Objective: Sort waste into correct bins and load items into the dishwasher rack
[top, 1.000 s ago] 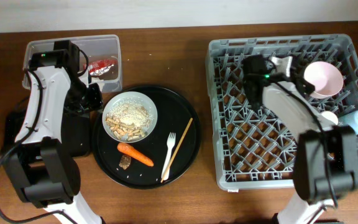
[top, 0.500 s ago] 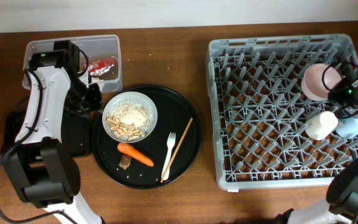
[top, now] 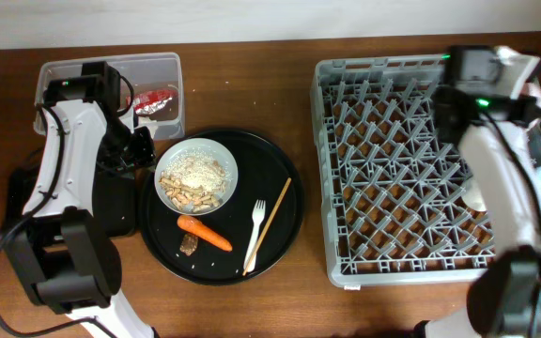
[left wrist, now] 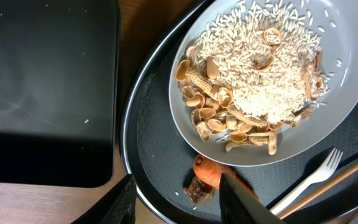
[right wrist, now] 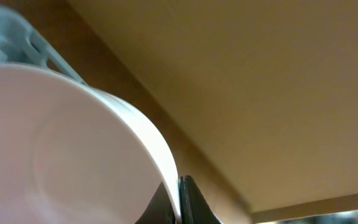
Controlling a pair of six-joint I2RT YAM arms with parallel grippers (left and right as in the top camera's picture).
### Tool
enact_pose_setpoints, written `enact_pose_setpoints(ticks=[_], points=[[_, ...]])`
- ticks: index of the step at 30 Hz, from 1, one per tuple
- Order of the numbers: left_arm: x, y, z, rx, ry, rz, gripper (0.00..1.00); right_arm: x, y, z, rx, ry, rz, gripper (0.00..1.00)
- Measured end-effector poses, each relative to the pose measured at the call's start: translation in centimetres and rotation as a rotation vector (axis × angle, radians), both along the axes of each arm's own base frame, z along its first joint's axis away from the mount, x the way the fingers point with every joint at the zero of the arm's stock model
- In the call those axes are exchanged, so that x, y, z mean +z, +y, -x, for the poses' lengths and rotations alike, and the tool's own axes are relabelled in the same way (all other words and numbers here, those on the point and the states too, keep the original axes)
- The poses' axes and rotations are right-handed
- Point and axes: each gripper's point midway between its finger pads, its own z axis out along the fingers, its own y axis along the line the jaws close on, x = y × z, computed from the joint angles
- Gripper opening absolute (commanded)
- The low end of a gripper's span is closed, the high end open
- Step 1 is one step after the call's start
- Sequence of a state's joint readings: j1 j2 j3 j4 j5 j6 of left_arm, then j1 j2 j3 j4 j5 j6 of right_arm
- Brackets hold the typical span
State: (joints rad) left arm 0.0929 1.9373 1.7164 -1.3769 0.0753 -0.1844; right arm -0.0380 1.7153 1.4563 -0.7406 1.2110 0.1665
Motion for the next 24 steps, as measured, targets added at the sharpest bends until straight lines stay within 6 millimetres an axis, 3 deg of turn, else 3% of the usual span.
enact_pose_setpoints(ticks=[4, 9, 12, 16, 19, 22, 24], points=[[0.0, 0.0, -0.1, 0.000, -0.006, -0.001, 0.42, -5.1, 1.8, -1.3, 0.008, 0.328, 0.153, 0.04], [0.0, 0.0, -0.2, 0.000, -0.008, -0.001, 0.42, -7.3, 6.0, -2.5, 0.118, 0.395, 0.185, 0.09], [0.0, 0.0, -0.2, 0.000, -0.008, -0.001, 0.42, -6.1, 5.3, -2.0, 0.069, 0.393, 0.269, 0.04], [0.0, 0.0, -0.2, 0.000, -0.008, -0.001, 0.42, -5.0, 1.4, -0.4, -0.042, 0.476, 0.315, 0.04], [0.0, 0.0, -0.2, 0.000, -0.009, -0.001, 0.43, -5.1, 1.8, -0.6, -0.029, 0.486, 0.320, 0.04], [0.0, 0.0, -0.2, 0.000, -0.008, -0.001, 0.43, -6.3, 2.9, -1.1, 0.018, 0.501, 0.294, 0.04], [0.0, 0.0, -0.2, 0.000, -0.008, -0.001, 0.42, -7.8, 3.9, -1.6, 0.052, 0.529, 0.289, 0.15]])
